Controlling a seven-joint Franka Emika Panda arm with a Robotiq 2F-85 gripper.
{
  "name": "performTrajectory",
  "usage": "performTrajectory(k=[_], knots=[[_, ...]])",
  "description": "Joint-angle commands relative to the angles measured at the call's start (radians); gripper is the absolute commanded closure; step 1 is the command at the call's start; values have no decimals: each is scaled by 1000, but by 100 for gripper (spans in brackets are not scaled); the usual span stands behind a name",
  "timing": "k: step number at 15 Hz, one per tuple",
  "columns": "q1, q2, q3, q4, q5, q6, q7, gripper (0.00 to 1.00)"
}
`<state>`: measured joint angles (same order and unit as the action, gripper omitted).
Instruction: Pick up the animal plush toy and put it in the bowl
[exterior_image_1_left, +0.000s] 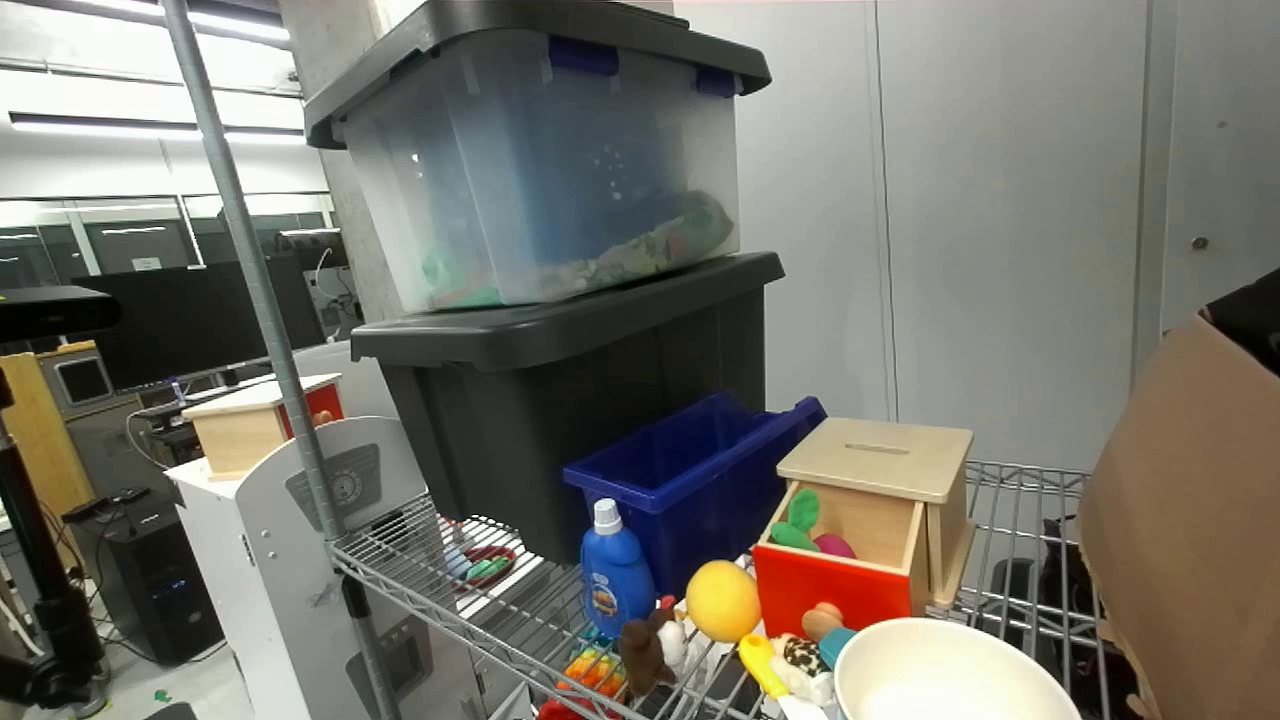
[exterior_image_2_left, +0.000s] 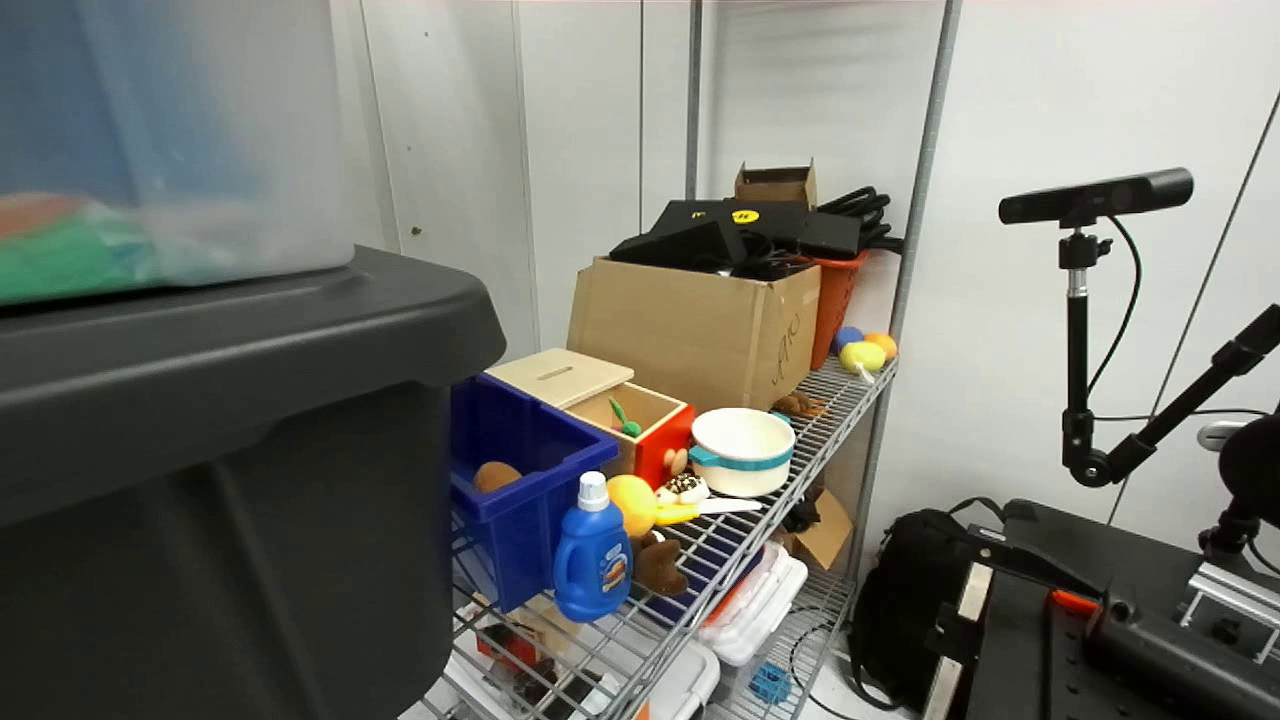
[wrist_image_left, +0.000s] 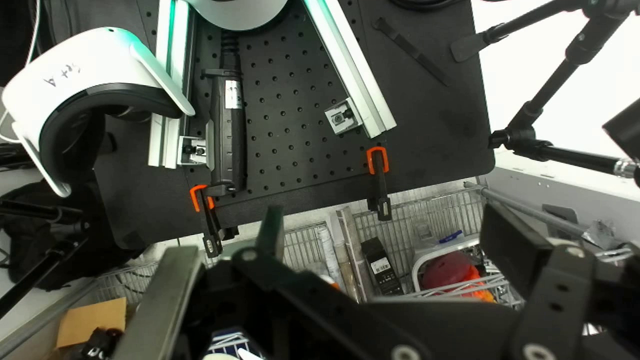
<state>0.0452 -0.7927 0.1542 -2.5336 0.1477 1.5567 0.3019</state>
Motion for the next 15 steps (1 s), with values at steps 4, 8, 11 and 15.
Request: performTrajectory(k=[4, 8, 11, 15], knots=[[-13, -10, 0, -7, 0, -6, -5, 0], [-33, -27, -16, -27, -10, -8, -6, 0], [-51, -30, -29, -42, -15, -6, -9, 0], [-73, -27, -43, -53, -19, -4, -13, 0]])
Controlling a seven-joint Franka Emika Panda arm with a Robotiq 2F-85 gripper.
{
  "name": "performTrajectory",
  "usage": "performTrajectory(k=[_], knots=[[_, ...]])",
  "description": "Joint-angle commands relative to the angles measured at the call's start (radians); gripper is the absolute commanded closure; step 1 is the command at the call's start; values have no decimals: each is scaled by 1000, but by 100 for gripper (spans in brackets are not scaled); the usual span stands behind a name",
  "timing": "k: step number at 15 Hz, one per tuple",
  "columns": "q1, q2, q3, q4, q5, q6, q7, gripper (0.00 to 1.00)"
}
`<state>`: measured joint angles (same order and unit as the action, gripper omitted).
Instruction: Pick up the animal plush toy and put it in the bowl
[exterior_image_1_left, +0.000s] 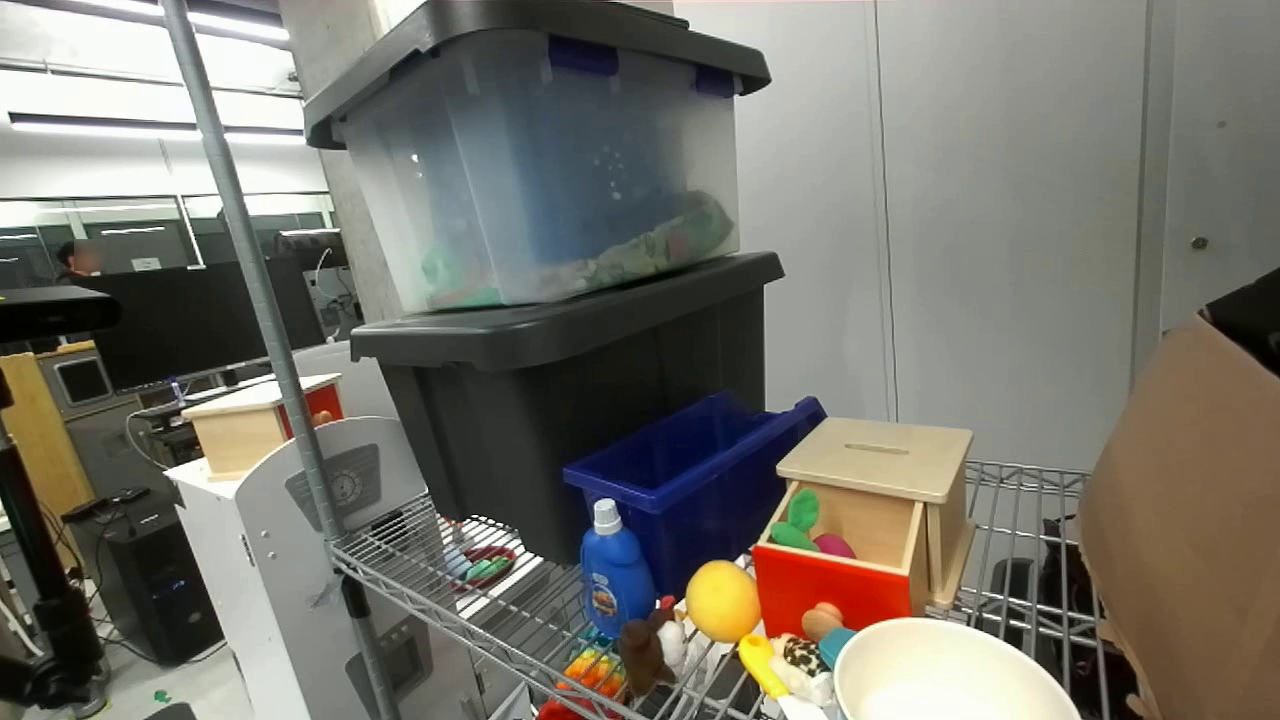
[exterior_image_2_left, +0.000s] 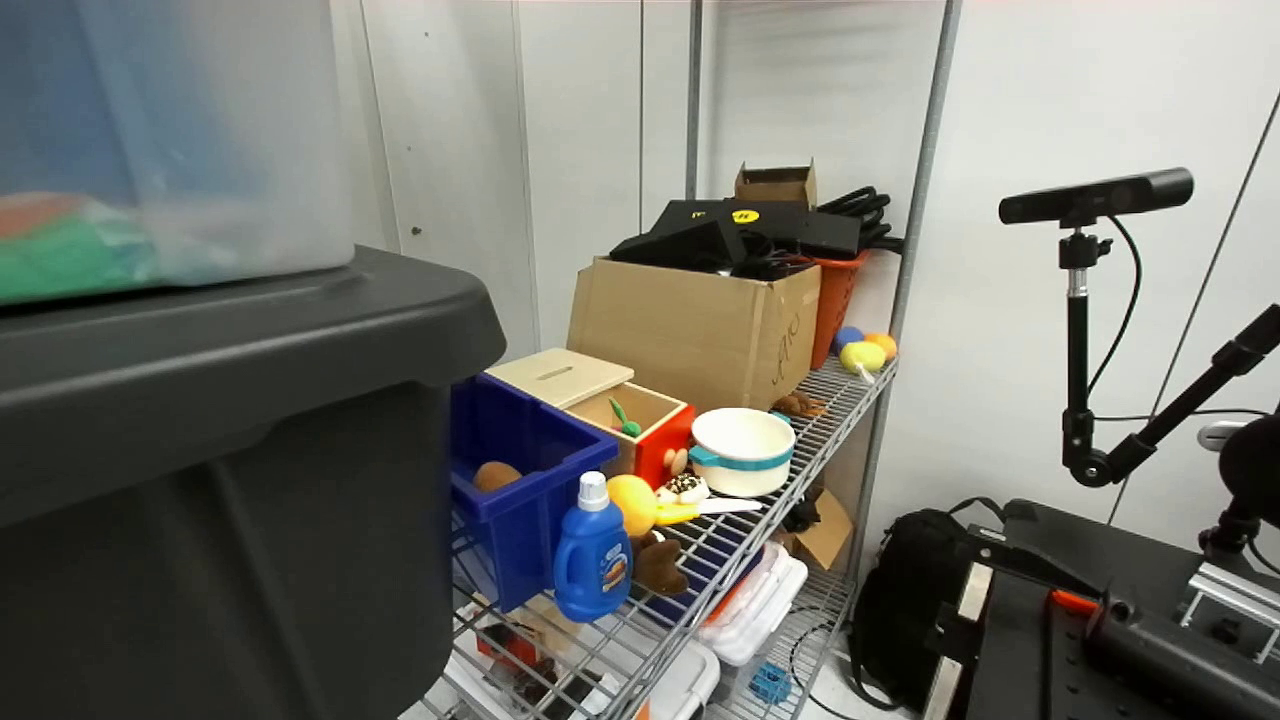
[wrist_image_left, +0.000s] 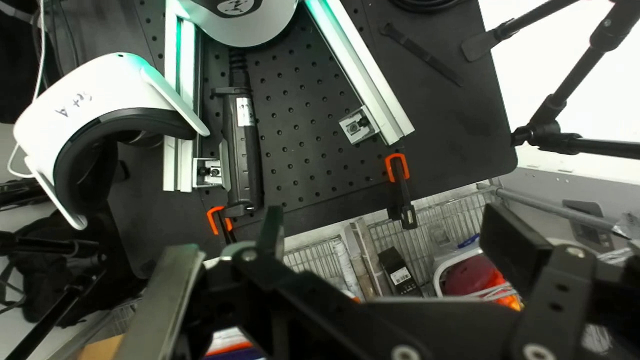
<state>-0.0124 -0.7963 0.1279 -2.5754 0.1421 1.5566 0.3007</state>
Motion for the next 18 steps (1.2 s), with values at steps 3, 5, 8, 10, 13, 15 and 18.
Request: performTrajectory(k=[3, 5, 8, 10, 13, 15, 18], knots=[[-26, -27, -28, -17, -14, -4, -20, 0], [-30, -32, -38, -23, -16, -1, -29, 0], [-39, -39, -49, -32, -31, 5, -43, 0], [-45, -42, -53, -37, -53, 13, -57, 0], [-49, -44, -56, -47, -102, 26, -74, 0], [-45, -43, -63, -52, -125, 38, -88, 0], [-38, -51, -79, -69, -146, 76, -127, 0]])
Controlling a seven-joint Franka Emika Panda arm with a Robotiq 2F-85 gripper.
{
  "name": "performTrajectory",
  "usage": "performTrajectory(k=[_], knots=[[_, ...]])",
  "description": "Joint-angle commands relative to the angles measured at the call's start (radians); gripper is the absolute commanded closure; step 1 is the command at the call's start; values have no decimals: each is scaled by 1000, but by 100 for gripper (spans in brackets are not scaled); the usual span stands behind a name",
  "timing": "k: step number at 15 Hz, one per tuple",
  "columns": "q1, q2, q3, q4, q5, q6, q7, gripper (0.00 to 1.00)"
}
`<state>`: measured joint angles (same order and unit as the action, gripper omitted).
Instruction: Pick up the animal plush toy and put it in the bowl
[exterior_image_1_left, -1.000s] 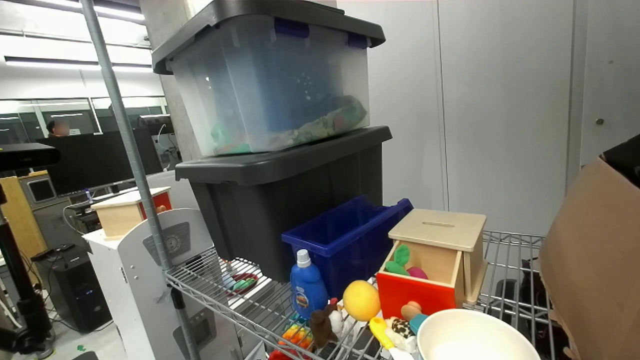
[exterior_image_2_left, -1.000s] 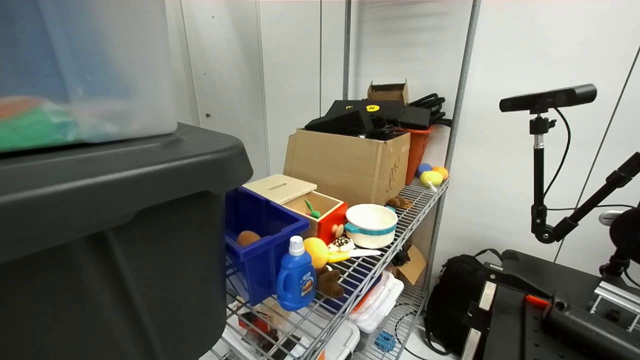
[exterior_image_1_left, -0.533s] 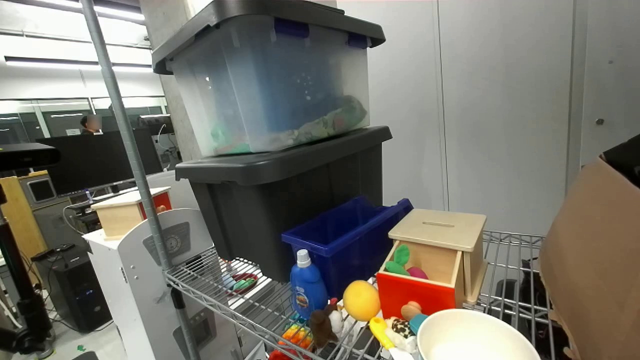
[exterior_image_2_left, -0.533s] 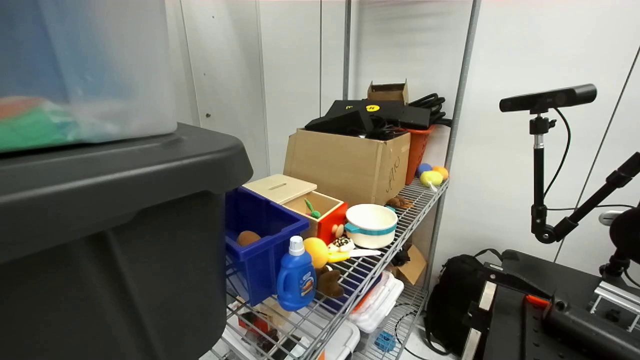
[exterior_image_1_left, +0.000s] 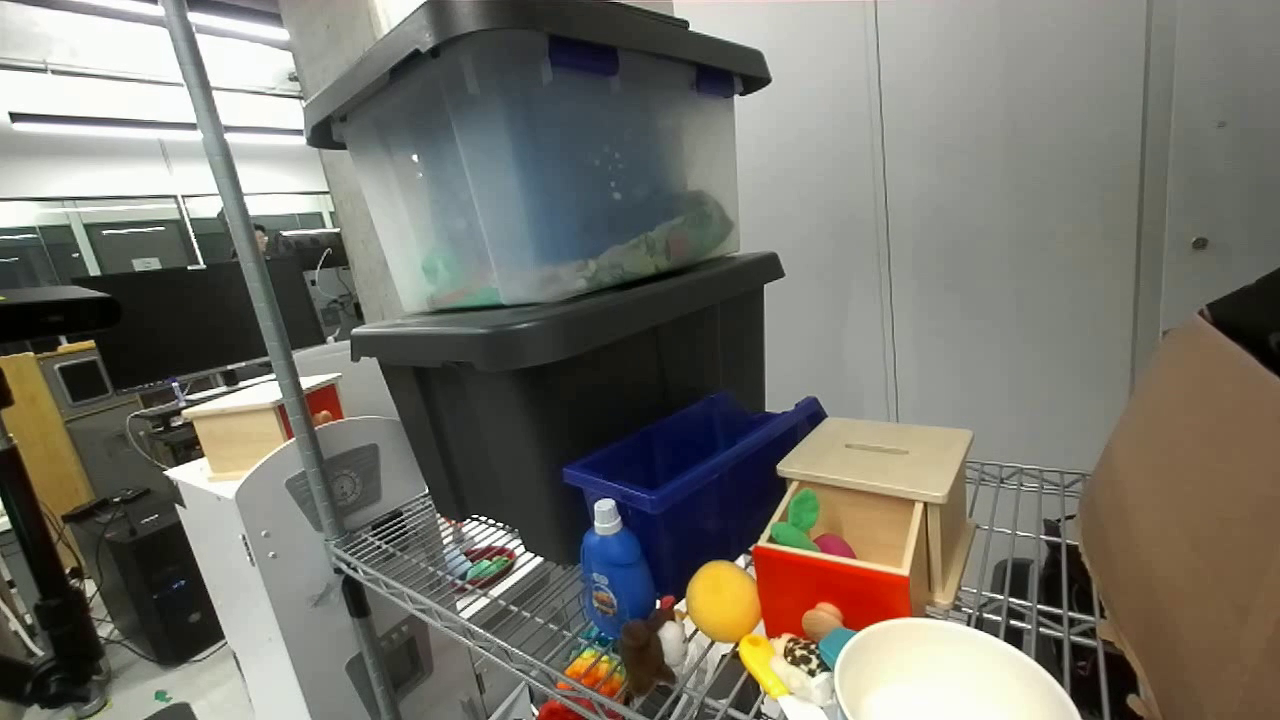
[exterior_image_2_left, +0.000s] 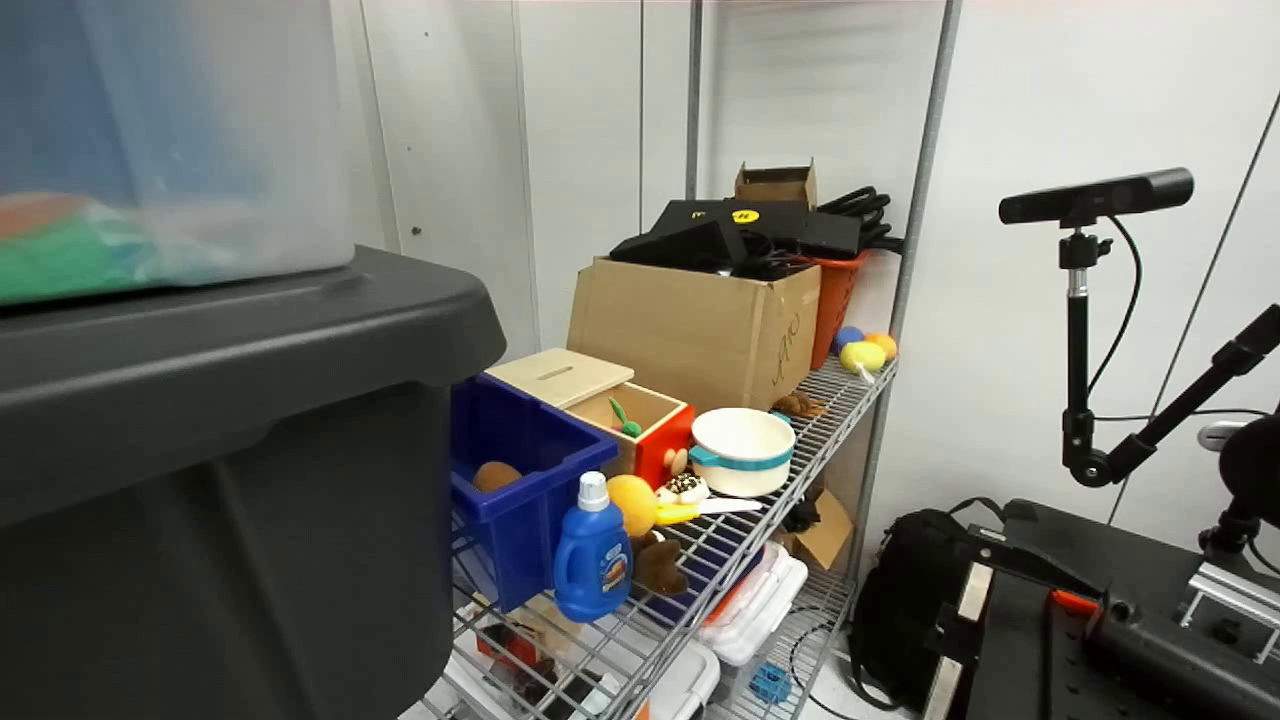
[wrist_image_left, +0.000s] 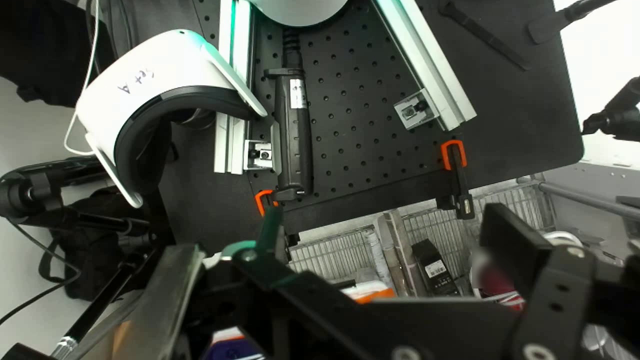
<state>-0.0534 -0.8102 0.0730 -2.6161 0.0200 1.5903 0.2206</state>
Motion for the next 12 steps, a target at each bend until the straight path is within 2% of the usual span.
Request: performTrajectory(k=[1, 8, 12], knots=[[3, -39, -29, -36, -36, 61, -65, 0], [15, -36, -52, -99, -113, 187, -188, 0], [15, -48, -70, -129, -121, 230, -227, 0]])
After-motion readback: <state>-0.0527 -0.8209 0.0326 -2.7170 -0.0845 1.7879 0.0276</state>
